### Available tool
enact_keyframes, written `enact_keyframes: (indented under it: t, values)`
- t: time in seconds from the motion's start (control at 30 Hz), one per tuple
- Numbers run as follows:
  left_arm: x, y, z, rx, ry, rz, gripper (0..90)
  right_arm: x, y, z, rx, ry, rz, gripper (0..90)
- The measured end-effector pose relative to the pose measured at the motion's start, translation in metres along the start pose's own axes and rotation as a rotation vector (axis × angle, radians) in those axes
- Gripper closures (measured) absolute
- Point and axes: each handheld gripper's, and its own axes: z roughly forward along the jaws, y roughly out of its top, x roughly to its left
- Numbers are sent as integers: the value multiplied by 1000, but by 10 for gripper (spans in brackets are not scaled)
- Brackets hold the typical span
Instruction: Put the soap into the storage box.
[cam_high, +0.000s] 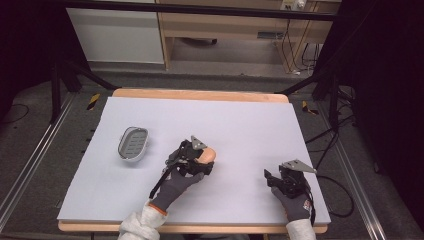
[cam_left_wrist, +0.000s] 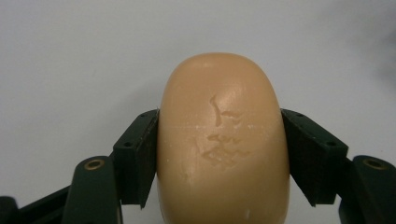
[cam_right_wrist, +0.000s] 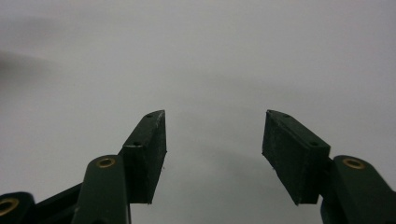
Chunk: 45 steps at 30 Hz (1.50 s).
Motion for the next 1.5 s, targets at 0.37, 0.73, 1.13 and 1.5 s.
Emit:
enact_keyframes:
  t: [0.37,0.73,1.13,1.5]
  values:
    - [15,-1,-26,-32,17,-18,317,0,0,0,-1,-1,-3,398]
    - [37,-13,-49,-66,31,-56,318,1,0,1,4,3,-1,397]
    - [70,-37,-69,-81,65,-123,318,1,0,1,6,-1,-4,396]
    - [92,-43,-90,-101,104,-150,317,2,0,1,5,-2,-4,397]
